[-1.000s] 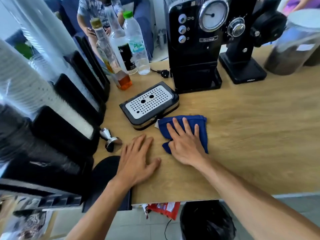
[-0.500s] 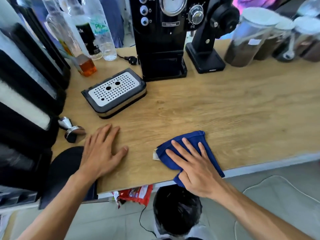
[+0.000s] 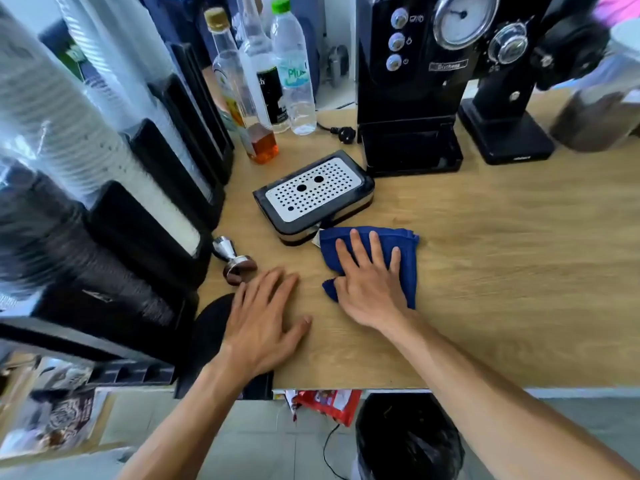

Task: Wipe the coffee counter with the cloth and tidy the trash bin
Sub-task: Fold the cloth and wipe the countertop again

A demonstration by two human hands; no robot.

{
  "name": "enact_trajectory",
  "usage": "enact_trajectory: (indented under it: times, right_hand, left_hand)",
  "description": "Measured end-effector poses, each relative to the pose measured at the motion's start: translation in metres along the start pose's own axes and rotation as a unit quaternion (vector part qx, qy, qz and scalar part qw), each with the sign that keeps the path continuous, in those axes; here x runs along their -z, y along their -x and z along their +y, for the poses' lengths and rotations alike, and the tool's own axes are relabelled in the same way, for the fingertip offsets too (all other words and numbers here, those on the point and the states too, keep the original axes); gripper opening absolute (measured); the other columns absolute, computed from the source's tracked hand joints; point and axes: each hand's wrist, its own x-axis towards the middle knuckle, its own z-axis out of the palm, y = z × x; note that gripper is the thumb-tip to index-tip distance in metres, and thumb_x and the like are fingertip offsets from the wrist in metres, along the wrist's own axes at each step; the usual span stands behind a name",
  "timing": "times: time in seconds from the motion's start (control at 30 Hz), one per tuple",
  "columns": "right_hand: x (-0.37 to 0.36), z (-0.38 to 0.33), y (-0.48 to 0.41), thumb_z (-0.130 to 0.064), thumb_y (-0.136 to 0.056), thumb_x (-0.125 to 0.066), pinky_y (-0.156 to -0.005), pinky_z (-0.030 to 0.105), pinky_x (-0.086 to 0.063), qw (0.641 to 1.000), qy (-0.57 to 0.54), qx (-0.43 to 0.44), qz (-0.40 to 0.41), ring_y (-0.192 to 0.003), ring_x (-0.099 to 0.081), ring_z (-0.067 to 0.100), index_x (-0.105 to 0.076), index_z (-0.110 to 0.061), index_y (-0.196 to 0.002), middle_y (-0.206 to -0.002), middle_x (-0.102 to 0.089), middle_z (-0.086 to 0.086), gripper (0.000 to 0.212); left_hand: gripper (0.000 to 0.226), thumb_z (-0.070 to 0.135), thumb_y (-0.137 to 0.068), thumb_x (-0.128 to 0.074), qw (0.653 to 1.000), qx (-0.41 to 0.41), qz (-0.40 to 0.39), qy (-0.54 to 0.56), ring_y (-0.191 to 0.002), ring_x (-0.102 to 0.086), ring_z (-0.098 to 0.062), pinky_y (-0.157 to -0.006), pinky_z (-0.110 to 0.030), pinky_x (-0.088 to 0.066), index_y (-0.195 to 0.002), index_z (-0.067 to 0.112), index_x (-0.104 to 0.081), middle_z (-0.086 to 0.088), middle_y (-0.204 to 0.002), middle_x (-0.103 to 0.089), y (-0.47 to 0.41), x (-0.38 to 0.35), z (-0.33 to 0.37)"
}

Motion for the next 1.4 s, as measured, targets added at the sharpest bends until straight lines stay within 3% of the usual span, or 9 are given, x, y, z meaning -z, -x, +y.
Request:
enact_trajectory:
  times: [0.2, 0.47, 0.6, 0.73, 0.83, 1.03, 1.2, 1.4]
  right_hand:
    - [0.008, 0.014, 0.073, -0.041, -0.081, -0.021, -0.111, 0.055, 0.009, 0.992, -0.005, 0.121, -0.039, -0.144, 0.010, 0.022, -0.012, -0.036, -0.145, -0.158, 0.001, -0.007, 0.065]
    - [0.019, 0.068, 0.157, -0.032, -0.078, -0.026, -0.112, 0.053, 0.007, 0.984, 0.010, 0.168, -0.062, -0.143, 0.009, 0.022, -0.021, -0.035, -0.145, -0.155, -0.004, -0.012, 0.067]
    - [0.015, 0.052, 0.137, -0.034, -0.080, -0.017, -0.113, 0.050, 0.010, 0.993, -0.027, 0.109, -0.036, -0.142, 0.018, 0.014, -0.018, -0.036, -0.145, -0.154, 0.004, -0.016, 0.065]
    - [0.005, 0.020, 0.086, -0.033, -0.086, -0.020, -0.110, 0.055, 0.010, 0.999, -0.028, 0.020, -0.009, -0.143, 0.015, 0.023, -0.011, -0.029, -0.147, -0.158, 0.005, -0.003, 0.062]
    - [0.000, -0.011, 0.036, -0.034, -0.090, -0.023, -0.108, 0.058, 0.012, 0.999, -0.031, -0.002, -0.011, -0.142, 0.017, 0.029, -0.006, -0.024, -0.147, -0.158, 0.008, 0.002, 0.060]
    - [-0.007, -0.040, 0.008, -0.039, -0.090, -0.022, -0.109, 0.058, 0.011, 0.996, 0.013, 0.083, -0.029, -0.142, 0.015, 0.029, -0.003, -0.025, -0.147, -0.158, 0.007, 0.002, 0.061]
    - [-0.001, -0.013, 0.069, -0.040, -0.082, -0.021, -0.111, 0.057, 0.005, 0.983, 0.013, 0.180, -0.041, -0.144, 0.008, 0.025, -0.011, -0.030, -0.146, -0.158, -0.001, -0.002, 0.065]
    - [0.008, 0.046, 0.139, -0.036, -0.080, -0.022, -0.112, 0.049, 0.012, 0.974, 0.028, 0.212, -0.069, -0.141, 0.020, 0.018, -0.009, -0.034, -0.147, -0.155, 0.008, -0.012, 0.069]
  left_hand:
    - [0.080, 0.066, -0.080, -0.028, 0.999, 0.015, 0.028, 0.017, -0.144, -0.026, -0.024, -0.118, -0.046, -0.017, -0.146, 0.021, -0.038, -0.005, -0.155, -0.034, 0.016, 0.000, -0.002]
    - [0.075, 0.064, -0.085, -0.029, 0.999, 0.025, 0.038, 0.022, -0.143, -0.028, -0.024, -0.117, -0.049, -0.022, -0.145, 0.020, -0.040, -0.004, -0.153, -0.037, 0.024, -0.002, 0.001]
    - [0.072, 0.061, -0.088, -0.028, 0.998, 0.027, 0.043, 0.023, -0.144, -0.028, -0.024, -0.116, -0.049, -0.024, -0.144, 0.018, -0.041, -0.005, -0.153, -0.038, 0.031, -0.001, -0.007]
    - [0.073, 0.061, -0.088, -0.025, 0.999, 0.030, 0.036, 0.021, -0.144, -0.027, -0.024, -0.116, -0.049, -0.023, -0.145, 0.018, -0.040, -0.006, -0.153, -0.036, 0.032, -0.001, -0.009]
    - [0.072, 0.061, -0.088, -0.025, 0.998, 0.036, 0.040, 0.024, -0.144, -0.029, -0.024, -0.116, -0.049, -0.023, -0.144, 0.018, -0.042, -0.006, -0.152, -0.039, 0.033, -0.001, -0.005]
    - [0.070, 0.057, -0.086, -0.028, 0.997, 0.051, 0.052, 0.037, -0.144, -0.028, -0.021, -0.117, -0.048, -0.020, -0.143, 0.020, -0.043, -0.003, -0.151, -0.040, 0.031, 0.001, -0.008]
    - [0.068, 0.056, -0.085, -0.032, 0.995, 0.055, 0.071, 0.034, -0.141, -0.033, -0.025, -0.116, -0.049, -0.024, -0.139, 0.018, -0.048, -0.004, -0.148, -0.044, 0.033, -0.001, -0.008]
    - [0.072, 0.060, -0.083, -0.030, 0.996, 0.062, 0.056, 0.022, -0.143, -0.029, -0.025, -0.117, -0.048, -0.021, -0.140, 0.020, -0.046, -0.004, -0.150, -0.042, 0.034, -0.001, -0.006]
